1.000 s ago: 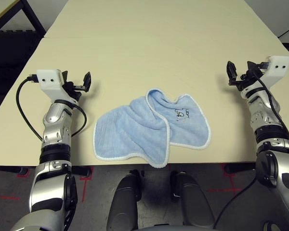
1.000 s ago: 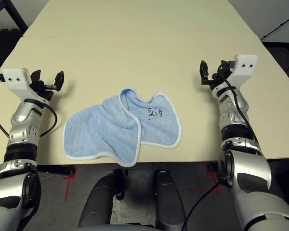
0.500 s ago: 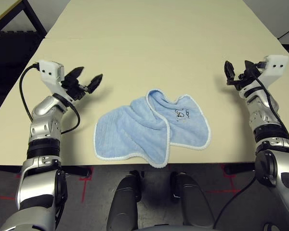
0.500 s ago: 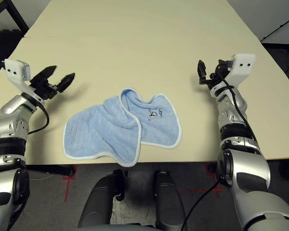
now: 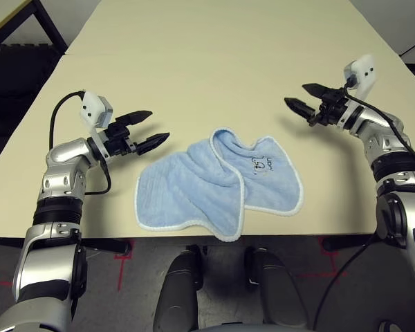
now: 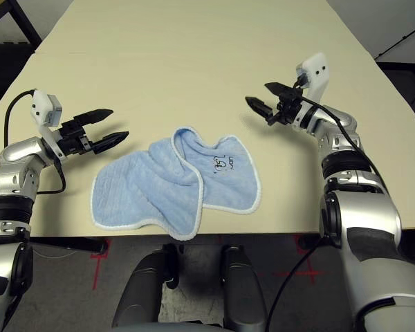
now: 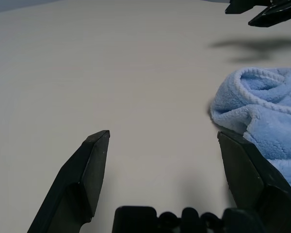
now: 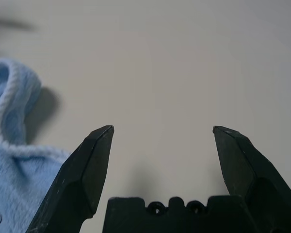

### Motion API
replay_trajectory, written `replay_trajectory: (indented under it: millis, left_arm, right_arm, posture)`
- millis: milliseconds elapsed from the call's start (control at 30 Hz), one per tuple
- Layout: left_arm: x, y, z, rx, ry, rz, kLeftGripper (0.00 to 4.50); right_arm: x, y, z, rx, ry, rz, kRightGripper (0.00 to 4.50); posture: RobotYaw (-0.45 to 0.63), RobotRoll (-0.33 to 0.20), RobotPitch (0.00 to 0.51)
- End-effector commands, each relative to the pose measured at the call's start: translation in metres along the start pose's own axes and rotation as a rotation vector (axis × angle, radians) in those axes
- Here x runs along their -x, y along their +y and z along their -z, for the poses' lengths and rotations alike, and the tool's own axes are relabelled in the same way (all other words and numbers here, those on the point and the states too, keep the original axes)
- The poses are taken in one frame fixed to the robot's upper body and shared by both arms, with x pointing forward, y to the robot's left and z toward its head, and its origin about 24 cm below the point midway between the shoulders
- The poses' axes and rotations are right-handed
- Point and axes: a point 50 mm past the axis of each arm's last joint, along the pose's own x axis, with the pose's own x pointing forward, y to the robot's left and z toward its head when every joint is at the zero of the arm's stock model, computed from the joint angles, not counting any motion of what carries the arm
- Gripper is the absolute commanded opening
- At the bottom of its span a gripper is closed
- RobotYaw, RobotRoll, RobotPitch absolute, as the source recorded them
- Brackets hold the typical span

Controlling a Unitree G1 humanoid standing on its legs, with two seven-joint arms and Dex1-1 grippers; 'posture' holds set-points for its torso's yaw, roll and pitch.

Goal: Fold the towel and set it aside.

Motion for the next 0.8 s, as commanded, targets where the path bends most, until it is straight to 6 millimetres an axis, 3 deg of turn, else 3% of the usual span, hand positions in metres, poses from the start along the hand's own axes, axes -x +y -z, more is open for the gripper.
replay_trajectory:
  millis: [33,433,800]
  left_arm:
    - [0.000,-0.006,0.003,-0.010,0.000,0.017,4.50]
    - [0.003,-0.013,-0.001,-0.024,-0.013,0.003,4.50]
    - [0.002,-0.015,0.000,-0.018,-0.007,0.000,4.50]
  right_arm:
    - [0.002,0.000,-0.004,0.111,0.136,-0.103,4.45]
    - [-0.016,0.009,-0.013,0.230,0.282,-0.264,4.45]
    - [-0.031,0.020,0.002,0.304,0.410,-0.290,4.45]
  posture:
    - [-0.06,0.000,0.160]
    - [-0.03,0.000,0.163]
    - [-0.03,0.000,0.175]
